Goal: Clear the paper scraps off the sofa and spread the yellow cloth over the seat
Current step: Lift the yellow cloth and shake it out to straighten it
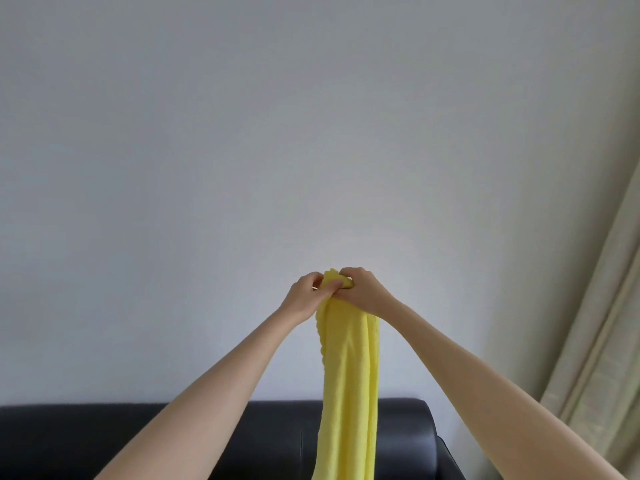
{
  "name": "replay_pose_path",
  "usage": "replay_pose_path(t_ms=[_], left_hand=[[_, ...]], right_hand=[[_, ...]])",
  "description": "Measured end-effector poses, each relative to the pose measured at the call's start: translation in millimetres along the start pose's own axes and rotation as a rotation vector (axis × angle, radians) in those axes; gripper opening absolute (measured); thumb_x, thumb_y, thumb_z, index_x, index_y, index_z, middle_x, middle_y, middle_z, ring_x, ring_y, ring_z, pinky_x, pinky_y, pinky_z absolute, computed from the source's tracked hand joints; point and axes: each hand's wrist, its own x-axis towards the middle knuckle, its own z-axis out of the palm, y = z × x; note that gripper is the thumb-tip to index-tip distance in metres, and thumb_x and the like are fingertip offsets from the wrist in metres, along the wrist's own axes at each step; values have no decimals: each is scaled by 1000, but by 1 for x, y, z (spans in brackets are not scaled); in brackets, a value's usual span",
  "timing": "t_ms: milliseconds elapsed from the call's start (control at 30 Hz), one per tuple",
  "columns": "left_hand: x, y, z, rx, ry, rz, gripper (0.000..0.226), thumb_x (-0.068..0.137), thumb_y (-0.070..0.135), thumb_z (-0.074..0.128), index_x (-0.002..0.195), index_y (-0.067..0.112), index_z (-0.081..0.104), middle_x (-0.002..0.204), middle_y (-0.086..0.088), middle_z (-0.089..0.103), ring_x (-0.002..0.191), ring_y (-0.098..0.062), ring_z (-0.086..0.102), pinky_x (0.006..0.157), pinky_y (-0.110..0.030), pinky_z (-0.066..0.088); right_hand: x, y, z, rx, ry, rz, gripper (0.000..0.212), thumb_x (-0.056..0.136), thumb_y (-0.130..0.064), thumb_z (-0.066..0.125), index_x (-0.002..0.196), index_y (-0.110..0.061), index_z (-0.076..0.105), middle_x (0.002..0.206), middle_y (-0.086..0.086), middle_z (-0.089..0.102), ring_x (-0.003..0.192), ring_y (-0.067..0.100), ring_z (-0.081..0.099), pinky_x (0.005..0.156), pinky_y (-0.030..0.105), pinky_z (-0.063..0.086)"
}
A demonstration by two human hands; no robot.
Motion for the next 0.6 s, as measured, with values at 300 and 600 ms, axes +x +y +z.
replay_pose_path(t_ms=[300, 600], left_hand=[[2, 10, 16, 24, 296, 217, 21, 98, 34, 49, 92, 14, 47, 76, 5, 53, 69, -13, 50, 60, -25, 38], [5, 18, 16, 103, 439, 282, 16, 101, 31, 41, 89, 21, 37, 70, 14, 45, 66, -1, 48, 56, -21, 26]], right_hand=[[-13, 10, 7, 145, -14, 38, 39, 76, -41, 74, 100, -13, 61, 91, 2, 68, 80, 18, 65, 69, 32, 53], [-48, 33, 48, 664, -224, 115, 41, 75, -38, 79, 112, -26, 66, 103, -6, 74, 93, 12, 71, 74, 24, 57]])
